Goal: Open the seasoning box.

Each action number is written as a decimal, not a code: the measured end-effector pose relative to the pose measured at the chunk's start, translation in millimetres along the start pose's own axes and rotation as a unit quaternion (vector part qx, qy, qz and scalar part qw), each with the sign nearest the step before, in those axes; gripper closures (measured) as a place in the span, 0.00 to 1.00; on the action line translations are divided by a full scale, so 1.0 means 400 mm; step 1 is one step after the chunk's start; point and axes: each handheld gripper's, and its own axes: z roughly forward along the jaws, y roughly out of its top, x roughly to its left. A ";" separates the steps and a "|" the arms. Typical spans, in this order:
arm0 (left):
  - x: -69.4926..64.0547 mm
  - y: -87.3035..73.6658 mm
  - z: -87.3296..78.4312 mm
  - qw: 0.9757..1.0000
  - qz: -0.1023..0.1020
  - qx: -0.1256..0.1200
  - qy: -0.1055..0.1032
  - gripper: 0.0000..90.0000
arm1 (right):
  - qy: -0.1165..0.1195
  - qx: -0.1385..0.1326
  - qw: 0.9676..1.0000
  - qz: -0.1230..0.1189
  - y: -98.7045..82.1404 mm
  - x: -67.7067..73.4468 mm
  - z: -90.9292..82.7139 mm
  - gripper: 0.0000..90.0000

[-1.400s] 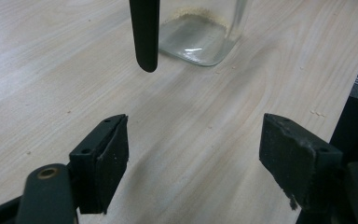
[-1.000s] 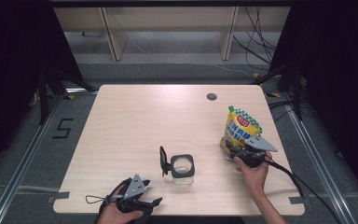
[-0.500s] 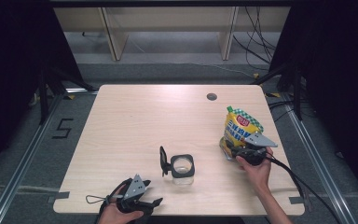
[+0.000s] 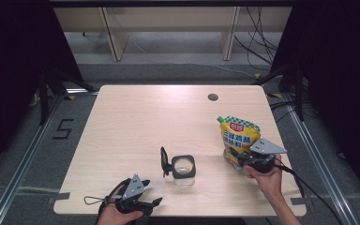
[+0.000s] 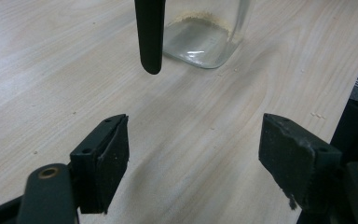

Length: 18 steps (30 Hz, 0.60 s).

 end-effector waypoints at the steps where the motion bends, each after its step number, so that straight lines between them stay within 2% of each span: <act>1: 0.000 0.000 0.001 1.000 0.003 -0.007 -0.002 0.27 | 0.000 0.000 1.000 0.000 0.000 0.000 0.000 0.51; 3: -0.001 0.000 0.001 1.000 0.001 -0.010 -0.002 0.27 | -0.002 0.002 1.000 0.005 -0.001 0.001 -0.002 0.51; 4: 0.001 0.001 0.001 1.000 0.005 -0.009 -0.003 0.27 | -0.001 0.005 1.000 0.020 -0.003 0.006 -0.001 0.51; 5: 0.002 0.002 -0.001 1.000 -0.001 -0.005 0.000 0.27 | 0.003 0.001 1.000 0.018 -0.004 0.003 0.000 0.51; 7: 0.005 0.003 -0.002 1.000 0.002 -0.007 -0.002 0.27 | 0.001 -0.004 1.000 0.011 -0.005 0.000 0.001 0.51; 8: 0.004 0.004 -0.001 1.000 -0.004 -0.012 0.002 0.27 | 0.006 0.000 1.000 0.010 -0.005 -0.002 0.000 0.51; 10: 0.008 0.006 -0.005 1.000 0.002 -0.005 0.003 0.27 | 0.007 0.000 1.000 0.022 -0.008 -0.002 -0.002 0.51; 11: 0.010 0.007 -0.006 1.000 0.010 -0.008 0.002 0.27 | 0.006 -0.005 1.000 0.018 -0.010 -0.007 0.000 0.51; 12: 0.007 0.005 -0.006 1.000 -0.001 -0.005 0.007 0.27 | 0.012 -0.002 1.000 0.027 -0.010 -0.007 0.001 0.51; 13: 0.007 0.006 -0.006 1.000 0.000 -0.004 0.007 0.27 | 0.010 0.002 0.999 0.032 -0.008 -0.005 -0.001 0.51; 14: 0.006 0.006 -0.005 1.000 -0.005 -0.007 0.004 0.27 | 0.010 0.002 0.999 0.032 -0.008 -0.005 -0.001 0.51; 15: 0.005 0.006 -0.005 1.000 -0.005 -0.008 0.002 0.27 | 0.007 -0.006 1.000 0.016 -0.007 -0.009 0.000 0.51; 16: 0.006 0.006 -0.004 1.000 -0.002 -0.005 0.004 0.27 | 0.008 0.010 0.999 0.036 -0.006 0.001 -0.006 0.51; 18: 0.003 0.007 -0.001 1.000 -0.010 -0.012 0.000 0.27 | 0.004 0.004 1.000 0.027 -0.005 -0.002 -0.004 0.51</act>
